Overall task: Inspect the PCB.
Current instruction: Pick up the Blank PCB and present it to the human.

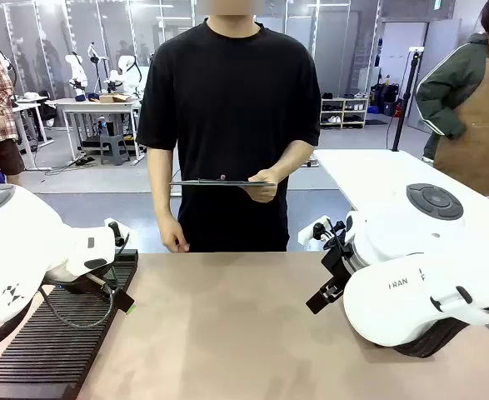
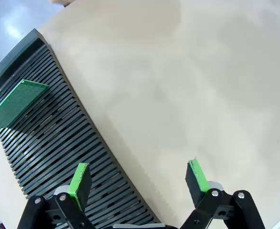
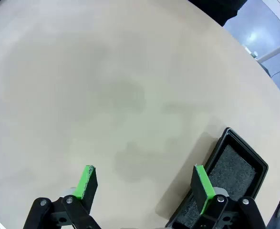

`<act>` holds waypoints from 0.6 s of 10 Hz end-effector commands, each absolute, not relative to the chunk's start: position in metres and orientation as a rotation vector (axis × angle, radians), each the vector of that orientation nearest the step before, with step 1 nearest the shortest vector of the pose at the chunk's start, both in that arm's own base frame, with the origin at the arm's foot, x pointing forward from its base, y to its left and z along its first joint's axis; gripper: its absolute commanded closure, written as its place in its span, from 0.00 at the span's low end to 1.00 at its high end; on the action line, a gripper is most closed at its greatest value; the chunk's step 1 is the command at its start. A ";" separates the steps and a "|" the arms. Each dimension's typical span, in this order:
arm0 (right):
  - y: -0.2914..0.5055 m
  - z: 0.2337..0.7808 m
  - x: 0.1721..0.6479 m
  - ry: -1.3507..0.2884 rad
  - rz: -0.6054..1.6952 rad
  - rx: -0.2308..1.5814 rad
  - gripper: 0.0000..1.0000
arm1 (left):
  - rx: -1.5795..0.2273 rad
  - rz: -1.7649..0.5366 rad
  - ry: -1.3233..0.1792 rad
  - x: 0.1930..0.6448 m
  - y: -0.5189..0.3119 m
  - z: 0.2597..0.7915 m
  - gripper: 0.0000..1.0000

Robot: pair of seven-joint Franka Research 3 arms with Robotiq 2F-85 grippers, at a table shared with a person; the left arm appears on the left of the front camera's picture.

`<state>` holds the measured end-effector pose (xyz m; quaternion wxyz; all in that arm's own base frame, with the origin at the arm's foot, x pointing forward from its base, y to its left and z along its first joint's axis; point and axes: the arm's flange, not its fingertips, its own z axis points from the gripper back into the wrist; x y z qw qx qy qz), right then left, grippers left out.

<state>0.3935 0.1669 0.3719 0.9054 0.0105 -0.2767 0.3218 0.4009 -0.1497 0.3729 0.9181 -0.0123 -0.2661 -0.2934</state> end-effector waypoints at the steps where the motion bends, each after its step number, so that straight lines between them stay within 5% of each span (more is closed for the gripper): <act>1: 0.167 0.372 0.394 -0.572 0.665 0.022 0.00 | -0.025 -0.604 -0.547 0.401 -0.150 0.373 0.00; 6: 0.167 0.372 0.394 -0.572 0.665 0.022 0.00 | -0.025 -0.604 -0.547 0.401 -0.150 0.373 0.00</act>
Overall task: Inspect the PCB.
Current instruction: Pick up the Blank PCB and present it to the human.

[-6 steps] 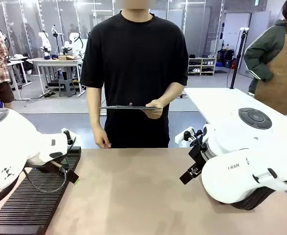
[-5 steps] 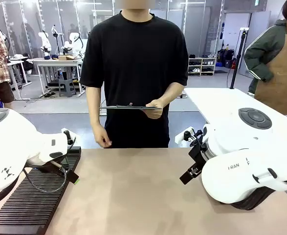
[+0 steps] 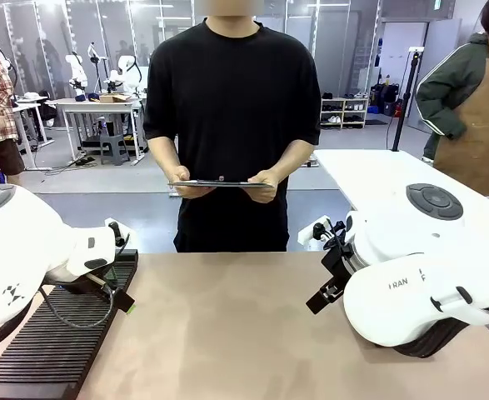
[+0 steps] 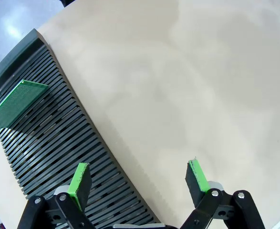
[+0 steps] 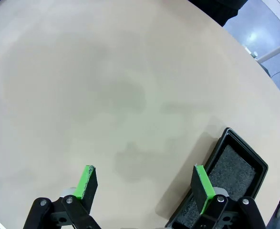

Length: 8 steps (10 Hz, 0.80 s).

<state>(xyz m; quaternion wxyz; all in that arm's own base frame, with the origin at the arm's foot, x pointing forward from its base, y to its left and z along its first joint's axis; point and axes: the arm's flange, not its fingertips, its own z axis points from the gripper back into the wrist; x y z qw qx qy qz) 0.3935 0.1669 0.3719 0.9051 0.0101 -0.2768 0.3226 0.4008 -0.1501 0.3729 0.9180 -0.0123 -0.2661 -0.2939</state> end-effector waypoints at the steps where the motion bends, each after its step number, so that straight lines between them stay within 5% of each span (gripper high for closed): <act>1: 0.167 0.372 0.394 -0.572 0.665 0.022 0.00 | -0.025 -0.604 -0.547 0.401 -0.150 0.373 0.00; 3: 0.167 0.372 0.394 -0.572 0.666 0.021 0.00 | -0.025 -0.604 -0.547 0.401 -0.150 0.373 0.00; 8: 0.081 0.523 0.388 -0.415 0.521 0.359 0.00 | -0.256 -0.649 -0.389 0.394 -0.101 0.526 0.00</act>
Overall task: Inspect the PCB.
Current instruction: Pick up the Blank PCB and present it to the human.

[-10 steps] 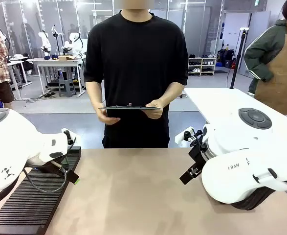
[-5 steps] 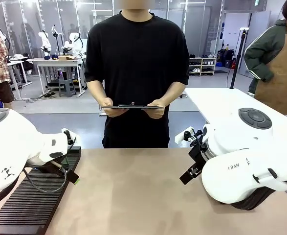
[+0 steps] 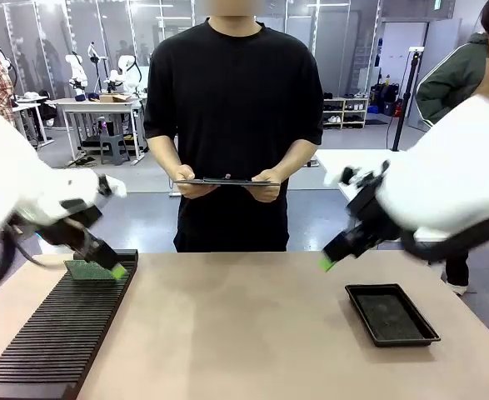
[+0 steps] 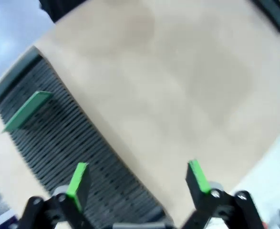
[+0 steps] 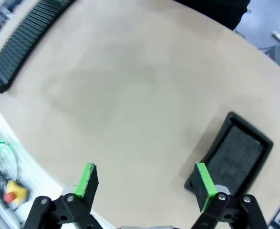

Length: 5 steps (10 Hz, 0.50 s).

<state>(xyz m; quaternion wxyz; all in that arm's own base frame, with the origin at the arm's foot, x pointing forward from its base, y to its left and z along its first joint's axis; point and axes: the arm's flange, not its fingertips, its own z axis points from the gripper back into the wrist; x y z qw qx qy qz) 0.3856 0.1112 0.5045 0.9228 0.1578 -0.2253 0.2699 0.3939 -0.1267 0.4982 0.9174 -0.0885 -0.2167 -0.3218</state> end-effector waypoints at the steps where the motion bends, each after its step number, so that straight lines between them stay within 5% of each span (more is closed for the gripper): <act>1: 0.049 0.547 0.375 -0.424 0.471 0.515 0.00 | -0.363 -0.617 -0.345 0.385 -0.070 0.553 0.00; 5: -0.055 0.558 0.302 -0.519 0.281 0.701 0.00 | -0.689 -0.423 -0.430 0.319 0.042 0.582 0.00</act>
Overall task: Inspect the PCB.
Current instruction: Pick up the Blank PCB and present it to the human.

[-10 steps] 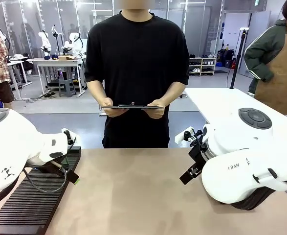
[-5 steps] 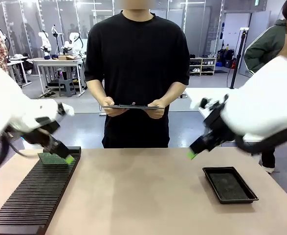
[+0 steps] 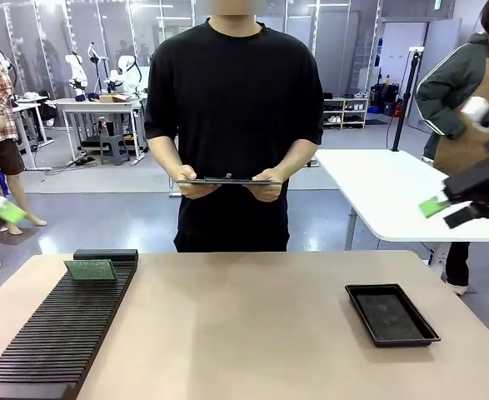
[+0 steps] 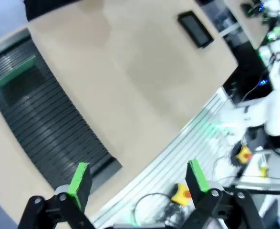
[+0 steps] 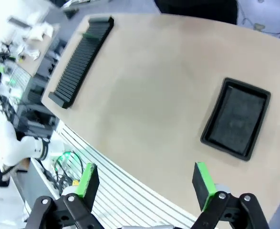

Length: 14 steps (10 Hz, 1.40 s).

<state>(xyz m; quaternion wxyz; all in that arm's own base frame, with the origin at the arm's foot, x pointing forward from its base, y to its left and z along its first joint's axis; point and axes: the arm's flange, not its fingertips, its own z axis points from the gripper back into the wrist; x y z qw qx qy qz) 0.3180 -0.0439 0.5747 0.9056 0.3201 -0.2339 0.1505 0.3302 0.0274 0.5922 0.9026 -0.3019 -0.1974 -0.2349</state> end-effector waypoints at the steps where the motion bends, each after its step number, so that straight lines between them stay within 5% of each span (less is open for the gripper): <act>1: -0.067 0.555 0.292 -0.533 0.269 0.723 0.00 | -0.746 -0.369 -0.473 0.305 0.062 0.580 0.00; 5: -0.081 0.552 0.287 -0.586 0.212 0.769 0.00 | -0.793 -0.231 -0.614 0.280 0.104 0.557 0.00; 6: -0.089 0.555 0.282 -0.545 0.197 0.727 0.00 | -0.778 -0.243 -0.521 0.283 0.106 0.569 0.00; 10: -0.089 0.555 0.282 -0.545 0.197 0.727 0.00 | -0.772 -0.226 -0.532 0.280 0.107 0.562 0.00; 12: -0.089 0.555 0.282 -0.545 0.197 0.727 0.00 | -0.234 -0.501 -0.562 0.291 0.049 0.627 0.00; 14: -0.089 0.555 0.282 -0.545 0.197 0.727 0.00 | 0.093 -0.721 -0.497 0.330 0.008 0.651 0.00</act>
